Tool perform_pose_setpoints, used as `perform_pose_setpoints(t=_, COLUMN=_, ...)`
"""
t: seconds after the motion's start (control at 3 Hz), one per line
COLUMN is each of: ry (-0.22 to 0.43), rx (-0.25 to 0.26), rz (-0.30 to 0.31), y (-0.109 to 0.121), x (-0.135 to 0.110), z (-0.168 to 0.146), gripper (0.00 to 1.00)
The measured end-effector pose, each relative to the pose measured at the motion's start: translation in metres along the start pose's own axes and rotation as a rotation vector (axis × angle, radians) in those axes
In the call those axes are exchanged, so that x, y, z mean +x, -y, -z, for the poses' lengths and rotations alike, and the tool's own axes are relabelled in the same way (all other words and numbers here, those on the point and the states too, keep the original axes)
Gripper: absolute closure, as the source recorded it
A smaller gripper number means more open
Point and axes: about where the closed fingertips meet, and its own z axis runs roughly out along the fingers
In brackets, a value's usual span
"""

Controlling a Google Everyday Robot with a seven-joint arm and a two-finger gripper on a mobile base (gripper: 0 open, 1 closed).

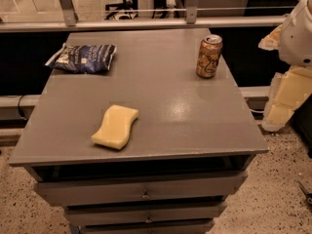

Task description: Pick orange can

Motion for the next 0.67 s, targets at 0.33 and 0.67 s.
perform_pose_setpoints(t=0.33, ry=0.005, rx=0.008, rz=-0.006, y=0.004, x=0.001, z=-0.002, gripper=0.0)
perform_pose_setpoints(t=0.67, ry=0.028, rx=0.041, rz=-0.041, y=0.029, x=0.008, z=-0.019, gripper=0.0)
